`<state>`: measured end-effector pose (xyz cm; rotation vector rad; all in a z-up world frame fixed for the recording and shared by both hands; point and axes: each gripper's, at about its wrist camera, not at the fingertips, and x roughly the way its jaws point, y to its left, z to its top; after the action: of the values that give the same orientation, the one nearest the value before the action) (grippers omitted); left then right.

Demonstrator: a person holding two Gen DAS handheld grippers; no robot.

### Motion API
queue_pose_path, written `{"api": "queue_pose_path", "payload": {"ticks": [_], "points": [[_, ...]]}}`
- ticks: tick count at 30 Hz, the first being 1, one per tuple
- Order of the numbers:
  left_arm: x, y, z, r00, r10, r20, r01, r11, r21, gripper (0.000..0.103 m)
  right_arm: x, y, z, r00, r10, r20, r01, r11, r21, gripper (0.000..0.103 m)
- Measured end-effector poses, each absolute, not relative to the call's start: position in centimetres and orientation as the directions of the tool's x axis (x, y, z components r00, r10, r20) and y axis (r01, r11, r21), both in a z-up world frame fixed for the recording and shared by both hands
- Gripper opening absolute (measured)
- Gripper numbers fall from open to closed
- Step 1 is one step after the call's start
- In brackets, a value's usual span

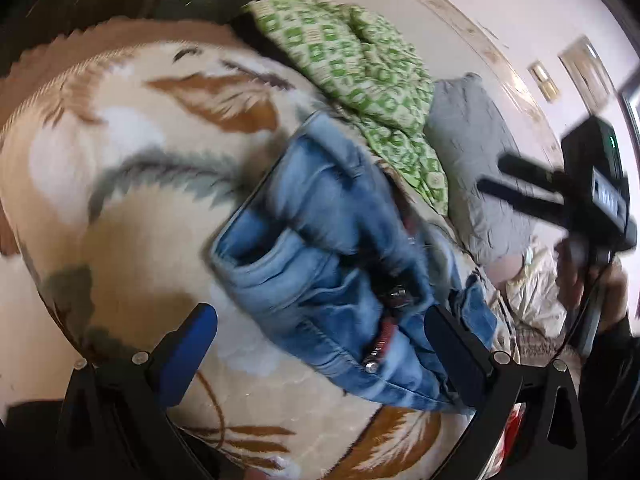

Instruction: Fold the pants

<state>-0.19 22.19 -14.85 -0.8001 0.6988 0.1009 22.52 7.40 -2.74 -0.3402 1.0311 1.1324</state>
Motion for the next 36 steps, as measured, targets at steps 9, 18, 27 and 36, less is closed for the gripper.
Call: {"api": "queue_pose_path", "payload": {"ticks": [9, 18, 27, 36], "points": [[1.9, 22.9, -17.6, 0.869, -0.223, -0.442, -0.265, 0.545, -0.795, 0.103, 25.4, 18.8, -6.7, -0.042, 0.38, -0.924, -0.901, 0.386, 0.2, 0.083], [3.3, 22.6, -17.7, 0.879, -0.137, -0.457, -0.349, 0.468, -0.812, 0.103, 27.6, 25.0, -12.3, -0.114, 0.212, -0.971, -0.882, 0.427, 0.197, 0.083], [2.4, 23.4, -17.5, 0.819, -0.091, -0.567, -0.454, 0.501, -0.737, 0.026, 25.5, 26.4, -14.1, 0.036, 0.086, -0.996, -0.929, 0.369, -0.002, 0.028], [-0.4, 18.3, -9.9, 0.893, -0.036, -0.449, -0.273, 0.751, -0.601, 0.017, 22.9, 19.3, -4.9, 0.1, 0.303, -0.948, -0.922, 0.385, 0.026, 0.019]]}}
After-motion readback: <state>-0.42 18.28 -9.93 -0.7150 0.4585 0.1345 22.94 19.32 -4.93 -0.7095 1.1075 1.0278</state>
